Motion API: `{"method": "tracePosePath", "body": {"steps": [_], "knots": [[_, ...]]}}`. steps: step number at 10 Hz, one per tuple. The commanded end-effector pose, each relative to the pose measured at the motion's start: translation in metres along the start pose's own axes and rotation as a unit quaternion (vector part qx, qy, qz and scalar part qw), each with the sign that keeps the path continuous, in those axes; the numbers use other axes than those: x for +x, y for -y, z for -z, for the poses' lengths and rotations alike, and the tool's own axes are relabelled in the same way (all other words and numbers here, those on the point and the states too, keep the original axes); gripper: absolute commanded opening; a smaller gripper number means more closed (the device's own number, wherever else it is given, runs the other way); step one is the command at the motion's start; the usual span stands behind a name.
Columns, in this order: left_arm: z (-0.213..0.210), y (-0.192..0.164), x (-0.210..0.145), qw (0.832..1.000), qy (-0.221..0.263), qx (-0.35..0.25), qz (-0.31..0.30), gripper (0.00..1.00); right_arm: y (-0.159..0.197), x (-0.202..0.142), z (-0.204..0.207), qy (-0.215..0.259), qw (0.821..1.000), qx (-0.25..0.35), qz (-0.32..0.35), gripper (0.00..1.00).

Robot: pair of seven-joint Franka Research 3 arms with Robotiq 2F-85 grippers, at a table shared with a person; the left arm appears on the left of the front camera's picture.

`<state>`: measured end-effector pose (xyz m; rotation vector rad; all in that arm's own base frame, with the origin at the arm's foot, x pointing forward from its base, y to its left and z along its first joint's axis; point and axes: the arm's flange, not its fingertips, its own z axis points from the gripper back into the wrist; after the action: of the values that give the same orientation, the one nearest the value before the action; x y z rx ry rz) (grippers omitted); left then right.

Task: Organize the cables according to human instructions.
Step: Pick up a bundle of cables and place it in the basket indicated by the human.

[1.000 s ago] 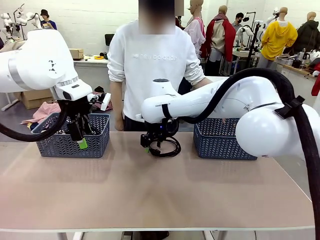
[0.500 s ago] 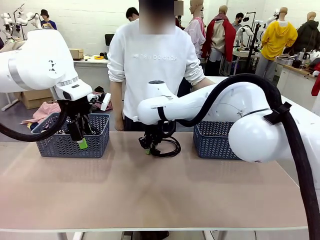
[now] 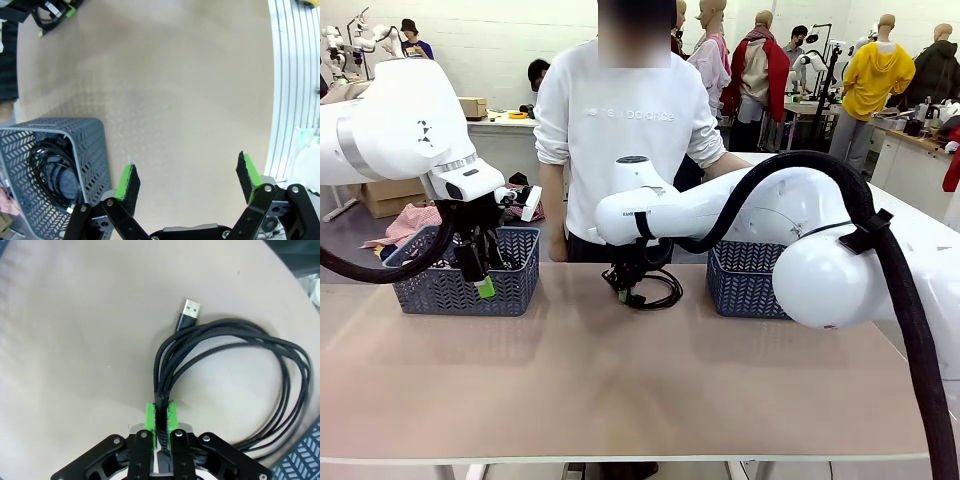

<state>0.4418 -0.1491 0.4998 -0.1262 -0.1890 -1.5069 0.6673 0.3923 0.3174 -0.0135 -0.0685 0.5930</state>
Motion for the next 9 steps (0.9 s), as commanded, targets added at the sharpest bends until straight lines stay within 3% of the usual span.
{"method": "tracePosePath", "body": {"steps": [1, 4, 6, 7, 9], "knots": [[-0.002, -0.002, -0.002, 1.000, -0.002, 0.003, -0.003, 1.00, -0.004, 0.003, -0.015, 0.004, 1.000, -0.015, 0.013, 0.00], [-0.002, -0.002, -0.002, 1.000, -0.002, 0.003, -0.003, 1.00, 0.002, -0.005, -0.023, 0.010, 1.000, -0.004, 0.017, 0.00], [-0.002, -0.002, -0.002, 1.000, -0.002, 0.003, -0.003, 1.00, 0.007, -0.015, -0.057, 0.021, 1.000, -0.010, -0.006, 0.00], [-0.002, -0.002, -0.002, 1.000, -0.002, 0.003, -0.003, 1.00, 0.012, -0.022, -0.079, 0.032, 0.999, -0.011, -0.036, 0.00], [-0.002, -0.002, -0.002, 1.000, -0.002, 0.003, -0.003, 1.00, 0.030, -0.042, -0.128, 0.049, 0.983, 0.008, -0.175, 0.00]]}}
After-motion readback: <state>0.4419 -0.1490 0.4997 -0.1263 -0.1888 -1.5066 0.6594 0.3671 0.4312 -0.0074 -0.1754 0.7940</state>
